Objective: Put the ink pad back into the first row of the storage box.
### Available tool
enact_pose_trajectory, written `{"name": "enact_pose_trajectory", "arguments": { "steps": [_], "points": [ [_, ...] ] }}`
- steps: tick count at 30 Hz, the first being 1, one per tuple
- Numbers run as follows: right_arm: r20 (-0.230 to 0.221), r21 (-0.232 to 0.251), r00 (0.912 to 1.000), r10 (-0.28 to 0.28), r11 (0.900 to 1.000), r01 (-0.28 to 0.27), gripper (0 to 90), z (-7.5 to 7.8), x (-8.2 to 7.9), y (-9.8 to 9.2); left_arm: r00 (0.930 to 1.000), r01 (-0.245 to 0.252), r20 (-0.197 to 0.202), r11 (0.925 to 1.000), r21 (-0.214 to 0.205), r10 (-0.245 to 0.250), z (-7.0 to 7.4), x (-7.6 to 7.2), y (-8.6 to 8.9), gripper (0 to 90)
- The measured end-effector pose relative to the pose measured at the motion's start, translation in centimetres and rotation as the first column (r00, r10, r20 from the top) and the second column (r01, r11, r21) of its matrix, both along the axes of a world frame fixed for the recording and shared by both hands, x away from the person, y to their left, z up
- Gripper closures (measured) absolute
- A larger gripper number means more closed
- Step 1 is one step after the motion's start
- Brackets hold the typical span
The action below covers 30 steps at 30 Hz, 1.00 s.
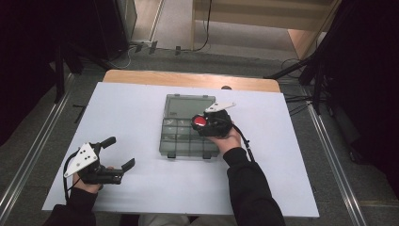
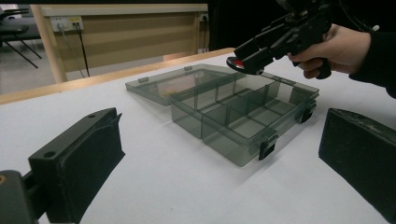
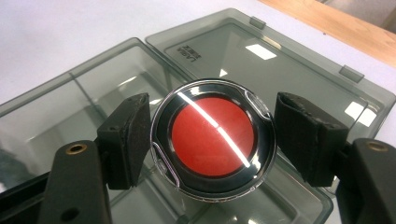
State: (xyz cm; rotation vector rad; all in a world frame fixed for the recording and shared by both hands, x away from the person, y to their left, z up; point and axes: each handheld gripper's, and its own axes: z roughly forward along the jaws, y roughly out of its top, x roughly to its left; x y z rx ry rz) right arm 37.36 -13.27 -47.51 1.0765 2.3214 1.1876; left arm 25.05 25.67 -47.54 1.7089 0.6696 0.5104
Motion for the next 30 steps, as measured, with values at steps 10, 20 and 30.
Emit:
{"name": "enact_pose_trajectory", "arguments": {
  "steps": [10, 20, 30],
  "points": [
    [-0.025, 0.051, 0.9977, -0.063, 0.9966, 0.064, 0.9, 0.4, -0.3, -0.6, 1.0, 0.003, -0.001, 1.0, -0.001, -0.003, 0.0, 0.0, 0.0, 0.0],
    [0.001, 0.022, 0.9994, -0.034, 0.9992, 0.034, 0.0, 1.7, -1.8, -1.1, 1.0, 0.004, -0.001, 1.0, 0.005, -0.004, -0.1, 0.0, 0.0, 0.0],
    [0.016, 0.033, 0.9999, -0.004, 0.9994, 0.003, 0.0, 3.0, -3.8, -2.1, 1.0, 0.004, -0.002, 1.0, 0.008, -0.004, -0.1, 0.0, -0.1, 0.0]
  ]
}}
